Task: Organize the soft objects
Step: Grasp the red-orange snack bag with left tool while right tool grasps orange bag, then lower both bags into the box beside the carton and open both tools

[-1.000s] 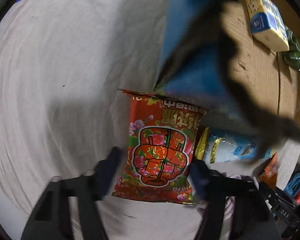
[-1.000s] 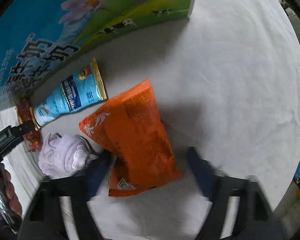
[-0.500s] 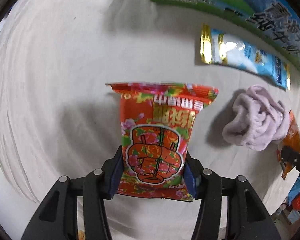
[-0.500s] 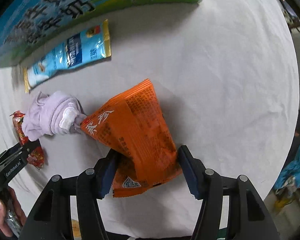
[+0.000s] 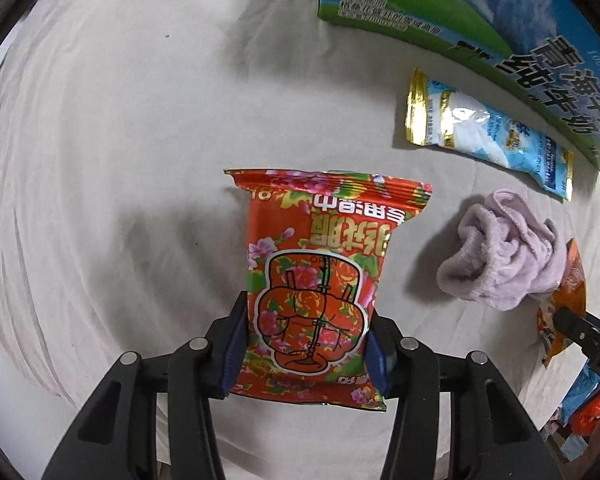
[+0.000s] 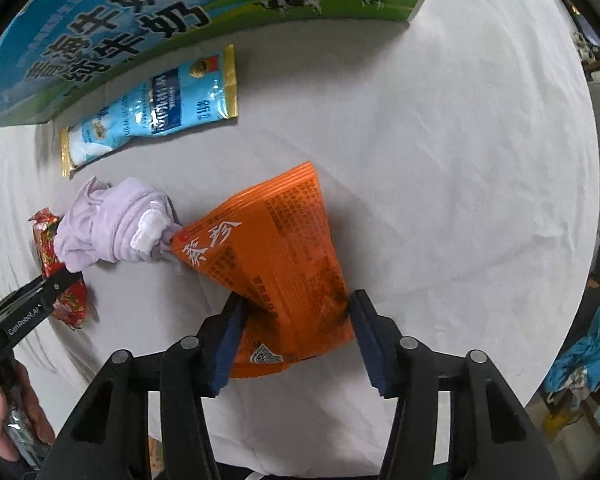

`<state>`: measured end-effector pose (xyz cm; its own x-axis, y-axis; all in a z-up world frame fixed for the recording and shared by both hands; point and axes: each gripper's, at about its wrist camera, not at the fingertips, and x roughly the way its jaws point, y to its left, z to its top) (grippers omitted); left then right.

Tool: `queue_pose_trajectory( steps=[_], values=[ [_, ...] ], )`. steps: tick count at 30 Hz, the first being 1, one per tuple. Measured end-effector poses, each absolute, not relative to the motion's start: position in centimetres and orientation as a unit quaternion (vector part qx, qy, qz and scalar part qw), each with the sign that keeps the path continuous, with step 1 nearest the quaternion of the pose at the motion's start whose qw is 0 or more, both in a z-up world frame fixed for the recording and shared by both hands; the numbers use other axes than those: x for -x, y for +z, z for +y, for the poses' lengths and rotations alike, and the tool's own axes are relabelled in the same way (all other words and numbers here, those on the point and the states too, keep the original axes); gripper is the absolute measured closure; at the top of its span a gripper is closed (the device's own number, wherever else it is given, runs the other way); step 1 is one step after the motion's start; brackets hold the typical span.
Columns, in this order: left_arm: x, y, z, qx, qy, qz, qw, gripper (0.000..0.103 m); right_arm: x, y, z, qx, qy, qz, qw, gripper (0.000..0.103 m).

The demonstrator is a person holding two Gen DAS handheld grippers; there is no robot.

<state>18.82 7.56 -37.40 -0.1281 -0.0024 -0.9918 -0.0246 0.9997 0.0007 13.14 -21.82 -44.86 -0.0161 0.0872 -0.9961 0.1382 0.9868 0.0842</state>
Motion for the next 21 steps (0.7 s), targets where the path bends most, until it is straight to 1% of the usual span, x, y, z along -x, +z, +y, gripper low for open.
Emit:
queue_pose_trajectory(
  steps=[1, 2, 7, 8, 9, 11, 14, 21],
  values=[
    [-18.8, -36.9, 7.2, 0.008, 0.008, 0.749, 0.662, 0.057, -12.9, -44.6, -21.8, -0.080, -0.017, 0.711, 0.699, 0.058],
    [-18.5, -36.5, 7.1, 0.008, 0.007, 0.747, 0.665, 0.057, -12.7, -44.3, -21.8, -0.082, -0.016, 0.709, 0.701, 0.065],
    [-17.4, -33.9, 6.9, 0.004, 0.007, 0.731, 0.683, 0.057, -11.9, -43.2, -21.1, -0.090, -0.013, 0.702, 0.706, 0.066],
    [-17.2, -33.2, 6.8, 0.004, 0.006, 0.725, 0.688, 0.057, -11.9, -42.9, -21.0, -0.091, -0.011, 0.702, 0.707, 0.069],
    [-17.1, -32.5, 6.7, 0.002, 0.005, 0.720, 0.694, 0.057, -11.7, -42.5, -20.9, -0.091, -0.010, 0.700, 0.708, 0.077],
    [-16.9, -31.2, 6.4, 0.004, 0.000, 0.713, 0.702, 0.057, -11.9, -41.3, -21.8, -0.092, -0.007, 0.696, 0.712, 0.084],
    [-16.5, -29.2, 5.8, 0.003, -0.010, 0.701, 0.713, 0.057, -11.5, -40.1, -21.7, -0.098, 0.001, 0.690, 0.717, 0.086],
    [-16.5, -24.5, 4.6, 0.012, -0.044, 0.677, 0.735, 0.057, -11.6, -35.9, -21.6, -0.111, 0.019, 0.660, 0.742, 0.087]
  ],
)
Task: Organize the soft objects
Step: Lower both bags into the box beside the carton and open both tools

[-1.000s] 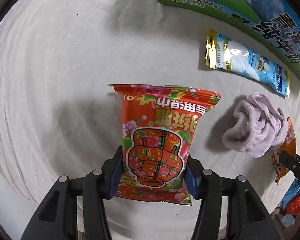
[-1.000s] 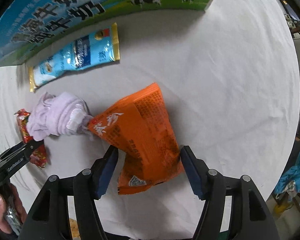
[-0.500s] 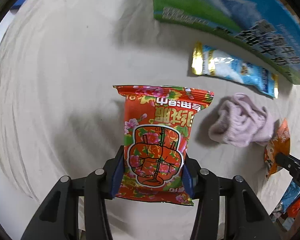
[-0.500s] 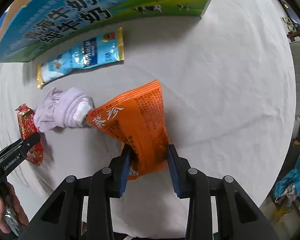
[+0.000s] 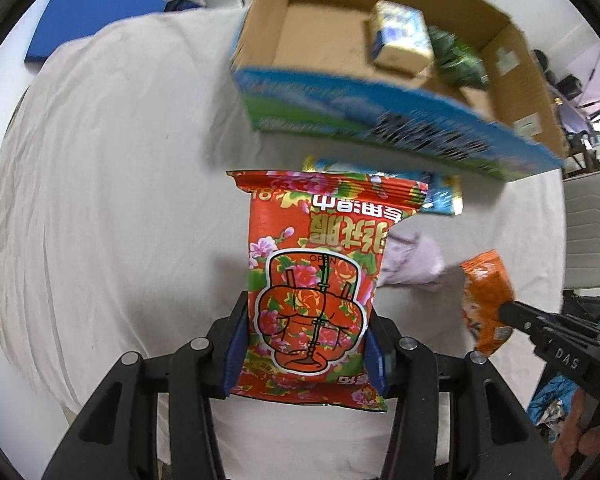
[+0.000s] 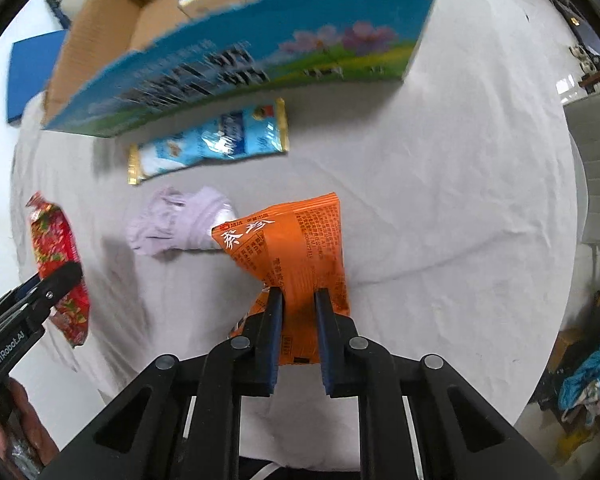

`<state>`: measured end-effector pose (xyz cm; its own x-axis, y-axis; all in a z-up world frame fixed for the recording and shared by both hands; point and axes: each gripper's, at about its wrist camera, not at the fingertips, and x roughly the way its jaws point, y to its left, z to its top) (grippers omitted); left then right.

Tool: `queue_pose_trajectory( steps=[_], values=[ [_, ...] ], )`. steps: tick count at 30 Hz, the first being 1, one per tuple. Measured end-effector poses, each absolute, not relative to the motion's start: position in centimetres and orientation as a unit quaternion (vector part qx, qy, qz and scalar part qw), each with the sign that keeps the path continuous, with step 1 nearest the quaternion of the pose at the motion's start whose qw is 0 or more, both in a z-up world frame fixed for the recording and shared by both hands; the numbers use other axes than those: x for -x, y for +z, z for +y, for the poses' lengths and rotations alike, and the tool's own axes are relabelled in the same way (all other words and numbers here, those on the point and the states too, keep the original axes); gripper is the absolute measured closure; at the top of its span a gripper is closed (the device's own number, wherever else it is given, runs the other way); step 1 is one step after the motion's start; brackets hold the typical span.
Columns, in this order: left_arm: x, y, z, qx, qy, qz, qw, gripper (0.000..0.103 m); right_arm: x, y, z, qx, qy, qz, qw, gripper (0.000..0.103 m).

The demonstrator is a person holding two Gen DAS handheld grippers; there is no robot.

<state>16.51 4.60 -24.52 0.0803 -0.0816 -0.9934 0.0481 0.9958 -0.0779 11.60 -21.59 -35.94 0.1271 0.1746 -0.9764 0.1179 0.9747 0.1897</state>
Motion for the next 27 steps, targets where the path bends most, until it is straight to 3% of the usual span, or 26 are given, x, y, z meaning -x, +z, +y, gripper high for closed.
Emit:
queue_pose_trajectory(
  steps=[17, 27],
  values=[
    [-25.2, -14.7, -0.1, 0.030, -0.110, 0.619, 0.777, 0.057, -17.0, -20.2, -22.2, -0.155, 0.027, 0.545, 0.824, 0.087],
    [-34.9, -18.2, -0.3, 0.039, -0.090, 0.641, 0.761, 0.057, -25.7, -24.8, -23.2, -0.169, -0.054, 0.564, 0.807, 0.087]
  ],
)
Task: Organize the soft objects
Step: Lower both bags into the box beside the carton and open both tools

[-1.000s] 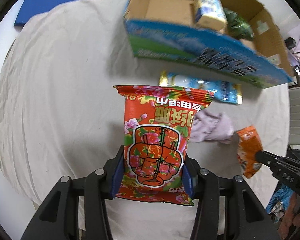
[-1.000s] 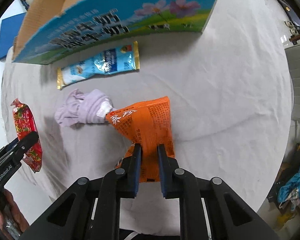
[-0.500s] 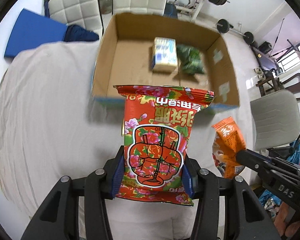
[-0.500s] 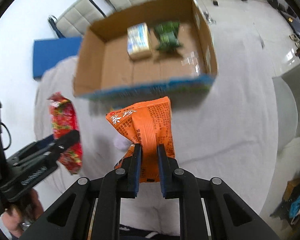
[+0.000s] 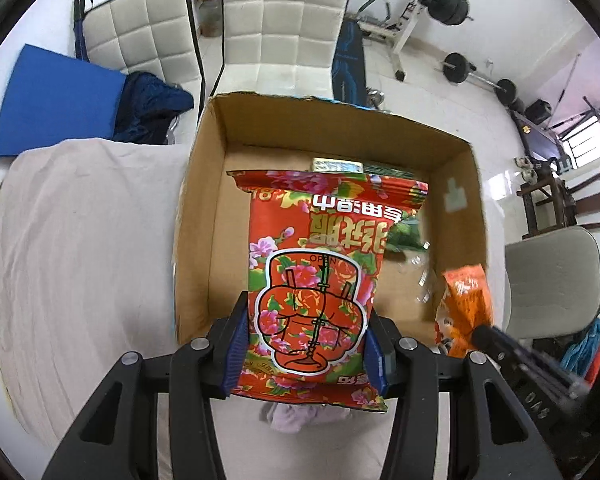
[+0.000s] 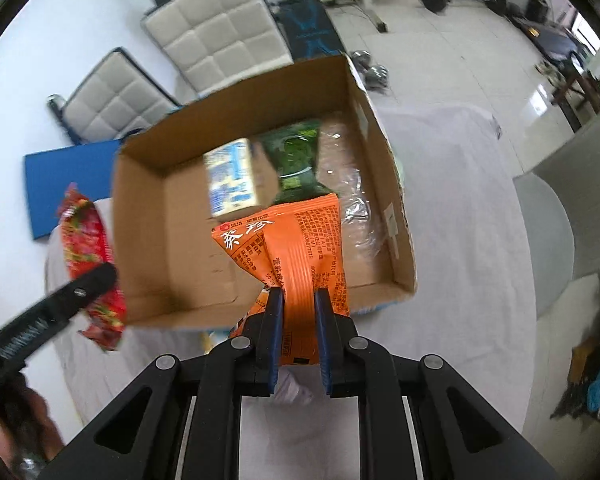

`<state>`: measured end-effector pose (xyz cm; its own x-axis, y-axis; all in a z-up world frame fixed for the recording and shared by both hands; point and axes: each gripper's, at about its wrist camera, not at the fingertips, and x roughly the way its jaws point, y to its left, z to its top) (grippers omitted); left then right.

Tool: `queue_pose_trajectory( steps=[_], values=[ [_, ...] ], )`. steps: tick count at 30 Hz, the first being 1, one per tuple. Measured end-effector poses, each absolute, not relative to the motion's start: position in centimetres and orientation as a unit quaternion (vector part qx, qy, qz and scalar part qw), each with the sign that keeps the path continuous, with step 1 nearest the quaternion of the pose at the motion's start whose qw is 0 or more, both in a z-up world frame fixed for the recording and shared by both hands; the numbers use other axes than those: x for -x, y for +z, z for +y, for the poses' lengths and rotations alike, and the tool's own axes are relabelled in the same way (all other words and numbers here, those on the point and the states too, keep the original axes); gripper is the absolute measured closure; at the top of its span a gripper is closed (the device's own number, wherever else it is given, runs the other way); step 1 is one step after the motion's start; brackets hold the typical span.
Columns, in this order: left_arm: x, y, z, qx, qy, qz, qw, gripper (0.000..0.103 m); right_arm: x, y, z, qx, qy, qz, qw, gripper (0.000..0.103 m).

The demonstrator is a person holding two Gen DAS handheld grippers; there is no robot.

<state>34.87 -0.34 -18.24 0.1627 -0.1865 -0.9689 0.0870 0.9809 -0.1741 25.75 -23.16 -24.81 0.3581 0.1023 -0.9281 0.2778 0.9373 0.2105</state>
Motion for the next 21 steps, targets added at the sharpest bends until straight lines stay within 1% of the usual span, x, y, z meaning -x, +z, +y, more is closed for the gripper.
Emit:
queue_pose_trajectory(
  steps=[3, 12, 19, 21],
  values=[
    [-36.9, -19.8, -0.2, 0.041, -0.082, 0.654, 0.751, 0.057, -27.5, -27.1, -23.0, -0.160, -0.072, 0.571, 0.802, 0.087],
    [-43.2, -25.0, -0.4, 0.030, -0.062, 0.688, 0.723, 0.057, -31.3, -31.4, -23.0, -0.145, -0.093, 0.599, 0.782, 0.087],
    [-46.7, -28.4, -1.5, 0.007, -0.060, 0.704, 0.708, 0.057, -32.2, -33.4, -23.5, -0.147, -0.101, 0.597, 0.782, 0.086],
    [-47.1, -29.4, -1.7, 0.003, -0.064, 0.713, 0.698, 0.057, -32.5, -34.2, -23.4, -0.143, -0.094, 0.608, 0.775, 0.086]
  ],
)
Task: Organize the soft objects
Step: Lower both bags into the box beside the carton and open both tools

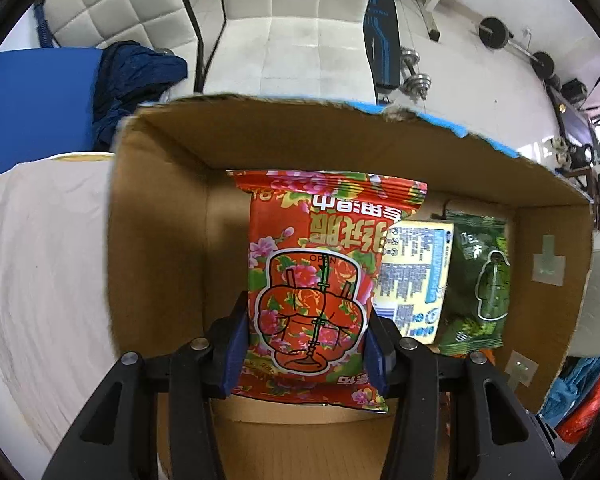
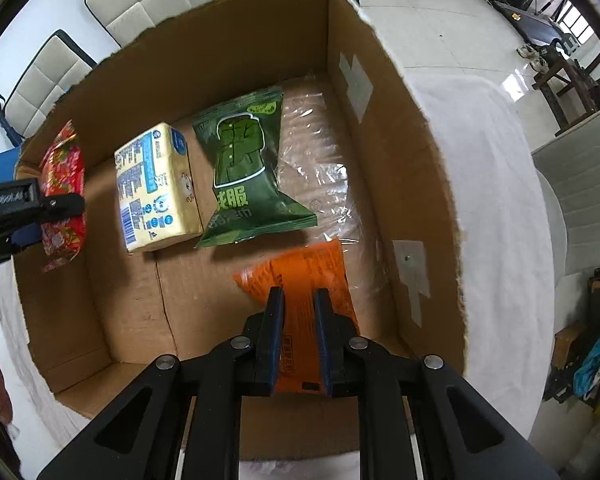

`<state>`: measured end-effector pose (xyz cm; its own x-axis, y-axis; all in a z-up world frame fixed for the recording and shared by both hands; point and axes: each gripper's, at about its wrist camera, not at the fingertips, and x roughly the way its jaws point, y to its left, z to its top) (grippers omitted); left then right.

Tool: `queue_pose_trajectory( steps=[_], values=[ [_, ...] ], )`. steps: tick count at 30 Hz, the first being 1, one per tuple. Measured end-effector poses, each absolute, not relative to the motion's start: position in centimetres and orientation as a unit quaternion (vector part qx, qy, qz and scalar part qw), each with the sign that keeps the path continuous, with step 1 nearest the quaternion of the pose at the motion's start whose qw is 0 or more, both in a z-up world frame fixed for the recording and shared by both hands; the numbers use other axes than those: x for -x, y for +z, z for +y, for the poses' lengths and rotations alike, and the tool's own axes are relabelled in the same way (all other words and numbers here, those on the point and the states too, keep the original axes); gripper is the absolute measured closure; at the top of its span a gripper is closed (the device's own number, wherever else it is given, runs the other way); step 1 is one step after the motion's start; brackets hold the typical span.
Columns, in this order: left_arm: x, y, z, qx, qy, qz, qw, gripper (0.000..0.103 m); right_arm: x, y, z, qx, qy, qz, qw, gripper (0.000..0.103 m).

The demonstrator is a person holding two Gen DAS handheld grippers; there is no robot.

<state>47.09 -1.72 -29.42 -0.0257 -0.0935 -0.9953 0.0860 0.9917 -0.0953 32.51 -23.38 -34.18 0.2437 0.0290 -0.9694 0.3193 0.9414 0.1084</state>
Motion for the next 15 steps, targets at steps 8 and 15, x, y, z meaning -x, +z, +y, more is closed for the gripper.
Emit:
queue_pose_trajectory(
  steps=[8, 15],
  values=[
    [-47.1, -31.0, -1.5, 0.007, -0.058, 0.736, 0.675, 0.055, -33.2, -35.6, -22.2, -0.117, -0.076, 0.635, 0.760, 0.048],
    [-45.0, -28.8, -0.9, 0.010, -0.065, 0.723, 0.687, 0.051, -33.3, -34.4, -21.0, -0.102, -0.065, 0.631, 0.766, 0.045]
  ],
)
